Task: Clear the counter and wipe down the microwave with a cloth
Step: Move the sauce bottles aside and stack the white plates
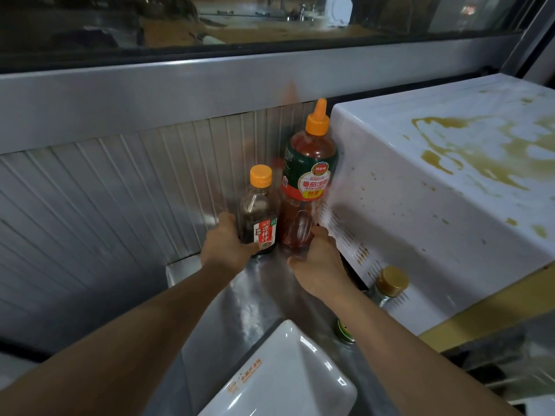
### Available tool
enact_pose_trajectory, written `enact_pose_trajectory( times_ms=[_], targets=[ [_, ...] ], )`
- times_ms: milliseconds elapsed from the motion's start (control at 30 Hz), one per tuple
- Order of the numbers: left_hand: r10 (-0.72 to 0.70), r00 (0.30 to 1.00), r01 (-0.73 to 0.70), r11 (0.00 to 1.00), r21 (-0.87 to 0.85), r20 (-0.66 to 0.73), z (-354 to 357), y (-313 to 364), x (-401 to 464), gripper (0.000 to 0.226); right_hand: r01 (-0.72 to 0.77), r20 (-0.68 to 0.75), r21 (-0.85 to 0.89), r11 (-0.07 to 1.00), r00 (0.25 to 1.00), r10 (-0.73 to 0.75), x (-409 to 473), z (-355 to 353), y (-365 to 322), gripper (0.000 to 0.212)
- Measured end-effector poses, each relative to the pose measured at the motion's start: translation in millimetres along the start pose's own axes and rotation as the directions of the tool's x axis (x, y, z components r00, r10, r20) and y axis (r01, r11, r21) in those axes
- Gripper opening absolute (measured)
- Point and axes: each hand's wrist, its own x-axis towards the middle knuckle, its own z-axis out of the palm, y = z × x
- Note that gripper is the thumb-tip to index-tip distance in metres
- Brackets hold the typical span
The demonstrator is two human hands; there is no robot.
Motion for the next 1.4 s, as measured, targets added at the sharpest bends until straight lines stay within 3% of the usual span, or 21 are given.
enact_pose_trajectory(
  times_ms=[600, 967, 1267, 1400],
  targets=[
    [-0.065, 0.997, 0.069, 0.985, 0.155, -0.035, 22, 5, 13, 0.055, 0.041, 0.025, -0.014, 0.999, 0.999, -0.041, 3, 6, 22, 0.06],
    [-0.147, 0.979, 0.098, 0.946, 0.31, 0.139, -16, 22, -7, 0.072, 0.049, 0.045, -0.121, 0.991, 0.998, -0.044, -18, -4, 11, 0.065],
    [-0.074, 0.952, -0.112, 0.821, 0.56, 0.298, -78, 57, -69, 0.068, 0.135, 0.053, -0.372, 0.919, 0.991, -0.124, -80, -29, -32, 0.068],
    [-0.002, 0.939, -0.204, 0.801, 0.562, 0.344, -96, 67, -103, 0.065, 0.134, 0.058, -0.424, 0.896, 0.991, -0.121, -114, -46, -46, 0.066]
  ],
)
